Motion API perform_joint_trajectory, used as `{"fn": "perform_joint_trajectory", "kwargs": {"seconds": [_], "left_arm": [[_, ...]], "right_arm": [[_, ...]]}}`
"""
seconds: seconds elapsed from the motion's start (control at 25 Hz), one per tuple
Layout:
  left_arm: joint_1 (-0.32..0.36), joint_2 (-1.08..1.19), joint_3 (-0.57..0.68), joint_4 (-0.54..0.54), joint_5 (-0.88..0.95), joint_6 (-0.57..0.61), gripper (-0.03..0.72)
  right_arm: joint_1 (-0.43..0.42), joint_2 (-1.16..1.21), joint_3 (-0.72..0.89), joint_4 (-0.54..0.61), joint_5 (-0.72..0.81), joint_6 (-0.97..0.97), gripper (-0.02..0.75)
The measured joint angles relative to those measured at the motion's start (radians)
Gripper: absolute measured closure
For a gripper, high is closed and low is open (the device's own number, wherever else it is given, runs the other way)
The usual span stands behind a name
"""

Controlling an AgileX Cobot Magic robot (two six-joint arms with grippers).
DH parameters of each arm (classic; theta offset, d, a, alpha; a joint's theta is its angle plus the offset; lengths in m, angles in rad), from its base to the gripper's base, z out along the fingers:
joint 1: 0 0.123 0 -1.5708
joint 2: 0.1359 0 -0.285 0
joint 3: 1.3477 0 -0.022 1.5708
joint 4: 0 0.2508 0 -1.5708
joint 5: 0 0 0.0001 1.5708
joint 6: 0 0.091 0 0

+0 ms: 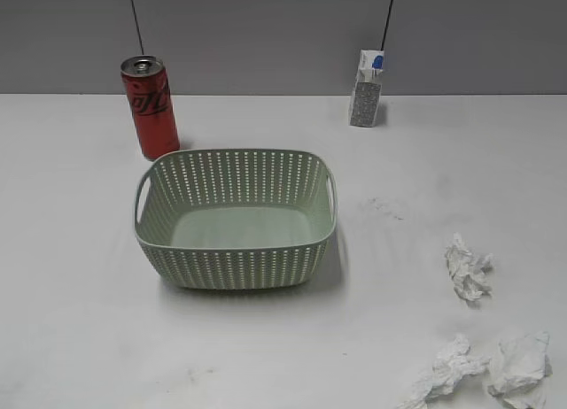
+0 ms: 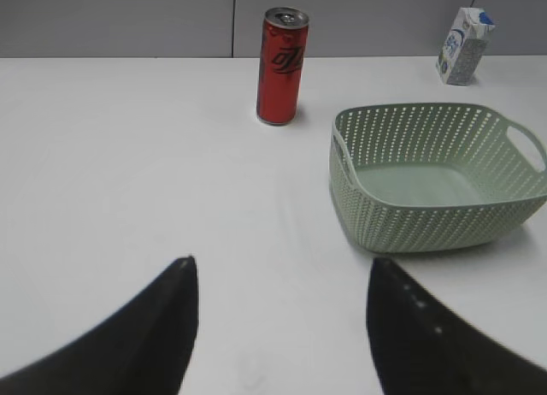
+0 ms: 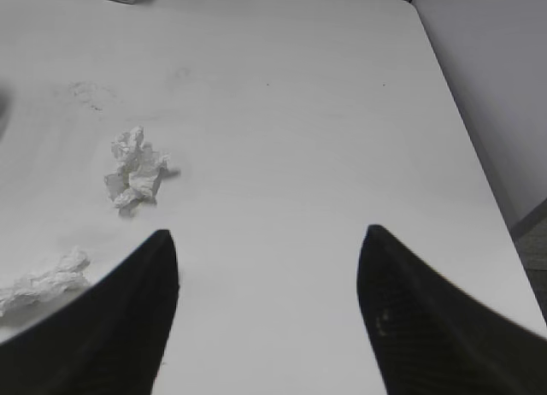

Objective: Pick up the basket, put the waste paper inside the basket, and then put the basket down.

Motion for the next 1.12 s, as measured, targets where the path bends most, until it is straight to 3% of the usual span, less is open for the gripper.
{"fn": "perform_joint_trajectory", "kwargs": {"seconds": [1.12], "left_arm": [[0.000,0.000,0.000,-0.001,-0.007,0.000,0.270]], "right_arm": [[0.000,0.000,0.000,0.001,0.000,-0.001,0.238]]}}
